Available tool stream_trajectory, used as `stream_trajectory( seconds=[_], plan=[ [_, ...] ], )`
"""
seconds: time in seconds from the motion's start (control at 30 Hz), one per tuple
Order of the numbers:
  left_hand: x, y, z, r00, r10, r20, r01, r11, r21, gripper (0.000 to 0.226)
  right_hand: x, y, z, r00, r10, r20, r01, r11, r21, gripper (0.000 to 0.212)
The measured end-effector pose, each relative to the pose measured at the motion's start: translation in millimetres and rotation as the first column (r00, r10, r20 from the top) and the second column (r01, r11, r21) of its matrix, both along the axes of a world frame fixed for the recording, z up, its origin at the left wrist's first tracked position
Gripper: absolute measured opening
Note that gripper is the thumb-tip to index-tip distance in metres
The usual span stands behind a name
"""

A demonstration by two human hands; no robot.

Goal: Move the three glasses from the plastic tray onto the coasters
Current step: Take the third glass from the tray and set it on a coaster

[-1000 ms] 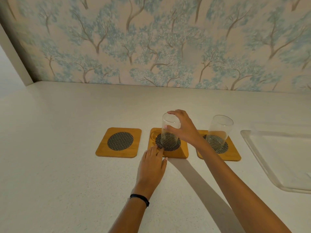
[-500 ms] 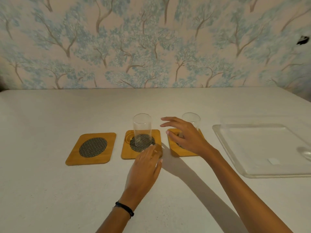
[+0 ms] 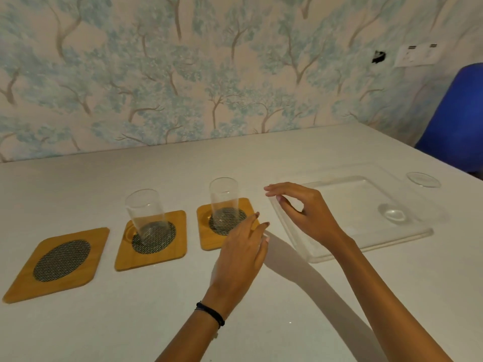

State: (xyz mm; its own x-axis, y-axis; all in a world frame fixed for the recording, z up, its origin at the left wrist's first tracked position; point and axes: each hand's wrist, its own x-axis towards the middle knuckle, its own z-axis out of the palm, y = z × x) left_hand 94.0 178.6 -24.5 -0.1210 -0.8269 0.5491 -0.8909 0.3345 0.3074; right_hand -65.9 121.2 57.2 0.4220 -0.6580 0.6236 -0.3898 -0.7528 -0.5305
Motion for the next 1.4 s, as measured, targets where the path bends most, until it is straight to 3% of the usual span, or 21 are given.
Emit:
stream_trajectory(
  seconds=[0.33, 0.57, 0.63, 0.73, 0.9, 1.03, 1.4],
  plan=[
    [-60, -39, 4, 0.983, -0.075, -0.168, 0.099, 0.985, 0.139, 0.045, -114, -23, 1, 0.947, -0.295, 0.128, 0.304, 0.951, -0.061, 0.022],
    [-87, -60, 3, 0.973, -0.02, -0.231, 0.086, 0.957, 0.278, 0.049, -185, -55, -8, 0.769, -0.604, 0.21, 0.605, 0.793, 0.067, 0.023],
    [-90, -63, 2, 0.975, -0.002, -0.223, 0.073, 0.948, 0.309, 0.05, -197, -63, -13, 0.707, -0.684, 0.179, 0.68, 0.727, 0.095, 0.025],
    [-90, -62, -3, 0.979, 0.02, -0.202, 0.051, 0.938, 0.343, 0.052, -212, -70, -21, 0.642, -0.767, 0.01, 0.765, 0.641, 0.053, 0.033],
    [-88, -55, -9, 0.969, -0.008, -0.246, 0.094, 0.936, 0.338, 0.055, -228, -76, -28, 0.579, -0.806, -0.123, 0.815, 0.571, 0.094, 0.049],
    [-90, -54, -12, 0.96, -0.013, -0.28, 0.106, 0.941, 0.32, 0.056, -230, -76, -32, 0.549, -0.831, -0.092, 0.829, 0.526, 0.192, 0.056],
    [-93, -53, -23, 0.928, -0.046, -0.371, 0.143, 0.96, 0.239, 0.046, -227, -79, -32, 0.558, -0.83, 0.003, 0.804, 0.541, 0.247, 0.054]
  ],
)
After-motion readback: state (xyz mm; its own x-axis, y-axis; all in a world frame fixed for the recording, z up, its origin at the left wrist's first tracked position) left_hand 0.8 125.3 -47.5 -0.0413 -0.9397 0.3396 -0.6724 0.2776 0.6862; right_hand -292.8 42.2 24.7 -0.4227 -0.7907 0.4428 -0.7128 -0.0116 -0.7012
